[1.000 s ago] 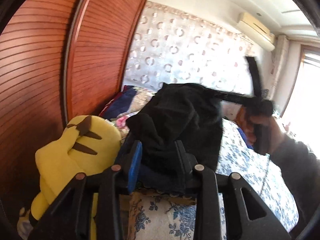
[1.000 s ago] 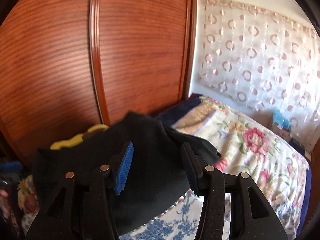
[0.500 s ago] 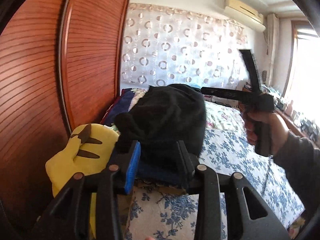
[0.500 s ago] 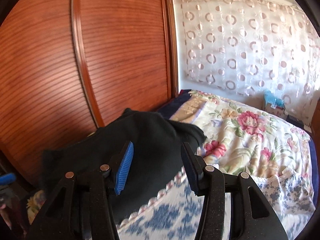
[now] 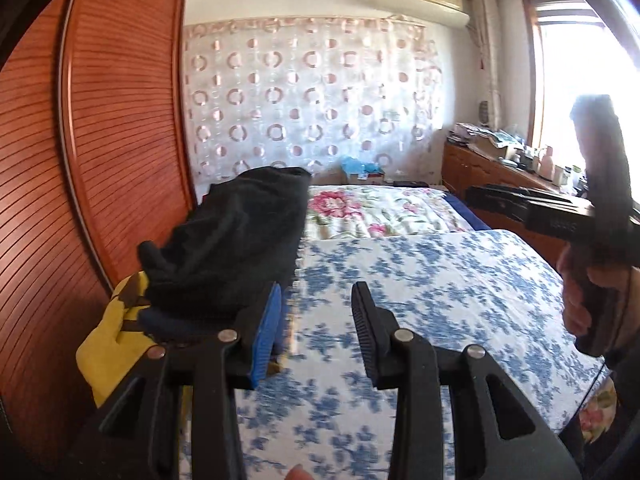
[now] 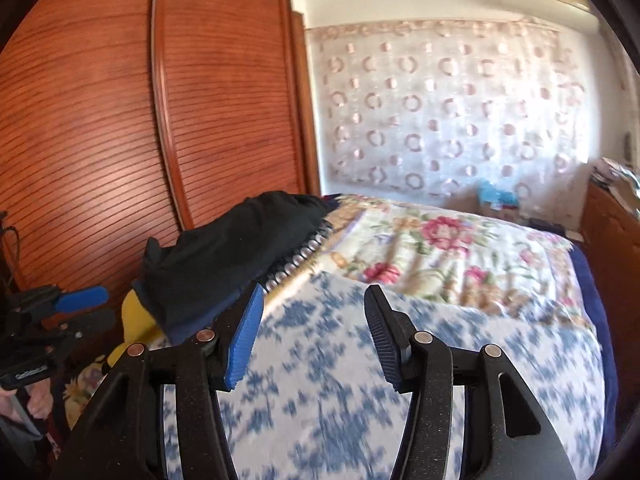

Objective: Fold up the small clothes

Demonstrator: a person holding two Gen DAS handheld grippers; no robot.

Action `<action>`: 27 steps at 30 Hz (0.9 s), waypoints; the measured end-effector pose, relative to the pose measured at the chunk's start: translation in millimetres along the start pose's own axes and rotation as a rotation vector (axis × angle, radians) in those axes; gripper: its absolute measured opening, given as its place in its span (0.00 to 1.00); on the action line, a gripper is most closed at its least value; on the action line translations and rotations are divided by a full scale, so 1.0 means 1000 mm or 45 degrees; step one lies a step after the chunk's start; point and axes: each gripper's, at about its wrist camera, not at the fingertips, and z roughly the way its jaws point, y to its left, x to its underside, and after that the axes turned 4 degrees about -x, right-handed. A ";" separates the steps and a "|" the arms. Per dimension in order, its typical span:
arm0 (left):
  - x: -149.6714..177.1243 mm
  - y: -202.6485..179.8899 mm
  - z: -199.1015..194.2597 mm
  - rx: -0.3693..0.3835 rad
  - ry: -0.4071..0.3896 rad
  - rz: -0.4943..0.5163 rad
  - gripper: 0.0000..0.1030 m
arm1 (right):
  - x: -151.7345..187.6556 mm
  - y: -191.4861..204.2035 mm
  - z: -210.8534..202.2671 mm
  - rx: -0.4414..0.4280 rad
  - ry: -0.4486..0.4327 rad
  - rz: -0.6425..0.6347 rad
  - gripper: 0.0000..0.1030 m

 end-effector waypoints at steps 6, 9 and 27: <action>0.002 -0.036 -0.005 0.003 0.035 0.056 0.34 | 0.028 -0.016 -0.053 0.111 -0.002 0.065 0.64; 0.004 -0.054 -0.008 0.022 0.031 0.077 0.34 | 0.043 -0.025 -0.078 0.185 -0.012 0.100 0.69; -0.033 -0.103 -0.039 0.097 -0.074 0.030 0.34 | 0.072 -0.037 -0.194 0.553 -0.151 0.193 0.71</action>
